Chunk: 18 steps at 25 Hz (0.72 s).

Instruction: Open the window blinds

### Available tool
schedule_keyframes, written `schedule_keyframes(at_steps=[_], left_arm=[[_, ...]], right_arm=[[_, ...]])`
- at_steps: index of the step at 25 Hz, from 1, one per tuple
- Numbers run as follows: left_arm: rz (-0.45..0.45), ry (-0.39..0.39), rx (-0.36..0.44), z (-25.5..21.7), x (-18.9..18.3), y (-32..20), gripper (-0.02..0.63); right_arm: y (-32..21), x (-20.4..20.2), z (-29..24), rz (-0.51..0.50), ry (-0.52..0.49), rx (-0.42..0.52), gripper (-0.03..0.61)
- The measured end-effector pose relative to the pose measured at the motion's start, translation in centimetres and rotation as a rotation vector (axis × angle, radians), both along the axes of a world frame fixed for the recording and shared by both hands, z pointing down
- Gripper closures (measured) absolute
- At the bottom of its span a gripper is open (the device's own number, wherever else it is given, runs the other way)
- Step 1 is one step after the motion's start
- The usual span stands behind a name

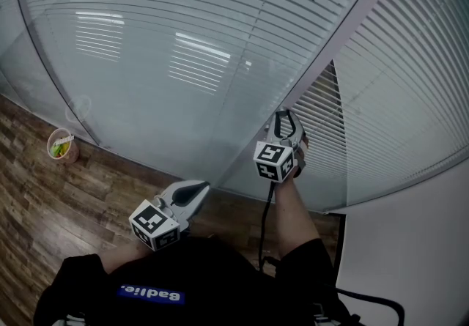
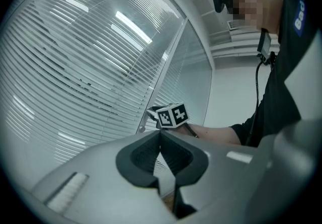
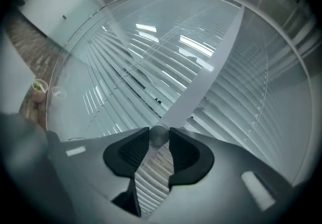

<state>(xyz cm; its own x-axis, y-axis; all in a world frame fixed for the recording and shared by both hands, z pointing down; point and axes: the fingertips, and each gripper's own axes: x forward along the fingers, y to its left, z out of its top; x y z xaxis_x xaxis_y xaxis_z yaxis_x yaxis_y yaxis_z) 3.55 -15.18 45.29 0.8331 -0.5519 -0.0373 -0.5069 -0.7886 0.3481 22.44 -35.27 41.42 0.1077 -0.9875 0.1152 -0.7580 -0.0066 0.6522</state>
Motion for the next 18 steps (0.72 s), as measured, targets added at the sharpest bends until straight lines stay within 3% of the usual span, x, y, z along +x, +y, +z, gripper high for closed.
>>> schedule_keyframes(at_steps=[14, 18], left_arm=[[0.003, -0.002, -0.003, 0.1, 0.0, -0.1, 0.614], [0.006, -0.002, -0.001, 0.0, 0.0, -0.1, 0.614]], right_arm=[[-0.3, 0.9, -0.3, -0.037, -0.452, -0.002, 0.449], [-0.4, 1.0, -0.3, -0.046, -0.504, -0.014, 0.448]])
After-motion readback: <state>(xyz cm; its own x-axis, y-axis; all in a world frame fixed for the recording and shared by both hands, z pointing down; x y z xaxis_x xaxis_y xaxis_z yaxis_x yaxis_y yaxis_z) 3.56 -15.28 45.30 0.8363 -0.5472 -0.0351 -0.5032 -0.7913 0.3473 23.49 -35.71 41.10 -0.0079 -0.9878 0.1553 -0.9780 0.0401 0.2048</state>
